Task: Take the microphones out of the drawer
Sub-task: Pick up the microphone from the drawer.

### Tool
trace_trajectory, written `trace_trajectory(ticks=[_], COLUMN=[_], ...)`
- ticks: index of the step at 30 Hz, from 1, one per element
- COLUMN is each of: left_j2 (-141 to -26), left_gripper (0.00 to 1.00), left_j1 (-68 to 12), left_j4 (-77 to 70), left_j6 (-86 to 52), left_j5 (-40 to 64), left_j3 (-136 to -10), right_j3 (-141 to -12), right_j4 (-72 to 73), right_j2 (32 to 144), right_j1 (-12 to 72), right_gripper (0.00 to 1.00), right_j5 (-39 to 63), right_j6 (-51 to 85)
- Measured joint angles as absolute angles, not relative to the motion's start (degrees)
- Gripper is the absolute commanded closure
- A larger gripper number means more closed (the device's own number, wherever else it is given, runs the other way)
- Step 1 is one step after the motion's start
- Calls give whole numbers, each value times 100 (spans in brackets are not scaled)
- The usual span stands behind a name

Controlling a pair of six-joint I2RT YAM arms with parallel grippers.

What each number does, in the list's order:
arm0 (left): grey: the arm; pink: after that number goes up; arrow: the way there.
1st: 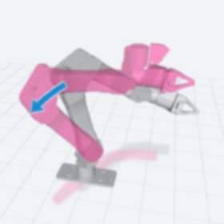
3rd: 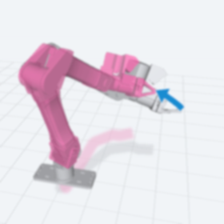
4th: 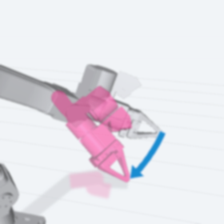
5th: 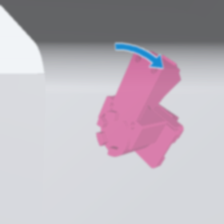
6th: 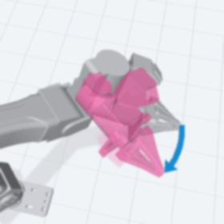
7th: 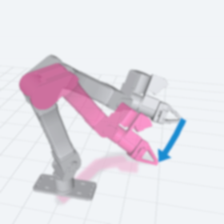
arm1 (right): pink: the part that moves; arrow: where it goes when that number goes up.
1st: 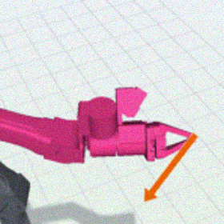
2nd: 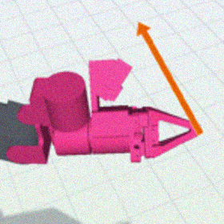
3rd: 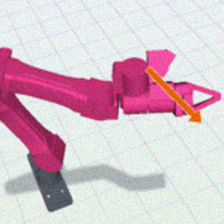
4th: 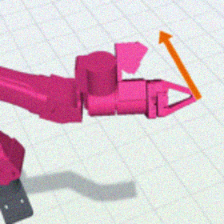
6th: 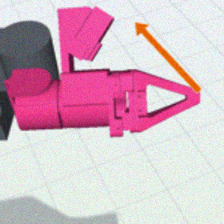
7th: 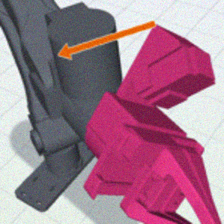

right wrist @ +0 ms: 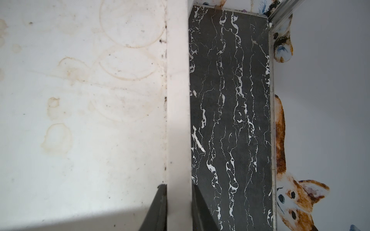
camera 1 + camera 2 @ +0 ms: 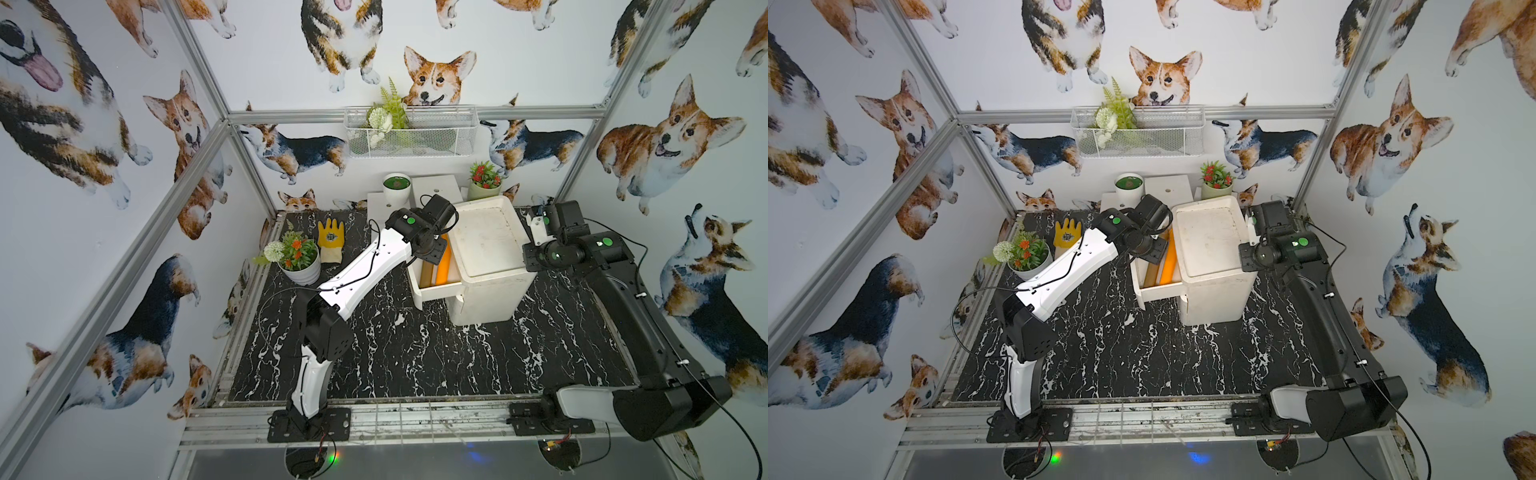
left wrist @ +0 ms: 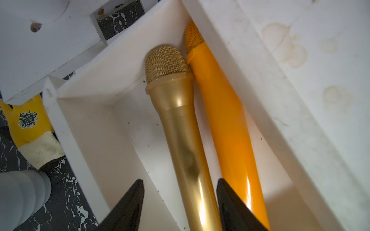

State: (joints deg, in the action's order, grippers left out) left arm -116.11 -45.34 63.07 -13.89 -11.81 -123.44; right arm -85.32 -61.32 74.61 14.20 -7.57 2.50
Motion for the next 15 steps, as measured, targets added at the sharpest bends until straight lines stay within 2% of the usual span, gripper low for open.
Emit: trace_trajectory(ticks=[15], left_j2=[-12130], left_gripper=[45], left_j1=[-4539], left_j4=[6228], left_j6=[-1470], left_j5=[-1175], left_j3=[-12372], right_j3=[-8451], right_j4=[-6040], right_j2=[7395], right_j1=[1420], right_gripper=[84], right_j5=[-749], right_j6=[250])
